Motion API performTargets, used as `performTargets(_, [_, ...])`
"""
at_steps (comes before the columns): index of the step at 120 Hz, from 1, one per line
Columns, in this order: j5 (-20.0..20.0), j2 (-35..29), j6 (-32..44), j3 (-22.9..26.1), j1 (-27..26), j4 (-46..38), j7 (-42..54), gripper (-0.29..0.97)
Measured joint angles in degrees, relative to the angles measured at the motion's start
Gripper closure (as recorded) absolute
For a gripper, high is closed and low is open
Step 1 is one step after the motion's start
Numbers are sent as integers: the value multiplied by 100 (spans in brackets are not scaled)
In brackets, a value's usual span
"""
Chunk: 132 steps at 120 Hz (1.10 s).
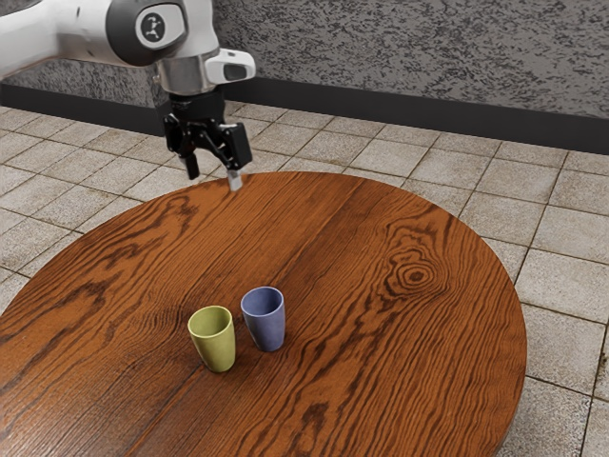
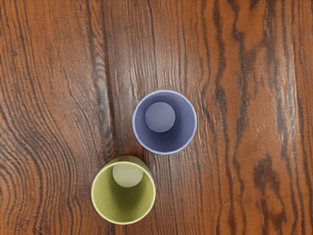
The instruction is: Place the left cup onto the right cup
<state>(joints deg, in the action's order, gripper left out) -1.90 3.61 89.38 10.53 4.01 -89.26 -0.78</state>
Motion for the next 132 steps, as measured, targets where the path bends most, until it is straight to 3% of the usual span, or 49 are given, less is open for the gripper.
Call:
performTargets(40, [-52, -51, 95, -6, 47, -192, 6, 0])
performTargets(132, [-230, -473, 1273, -7, 149, -2172, -35, 0])
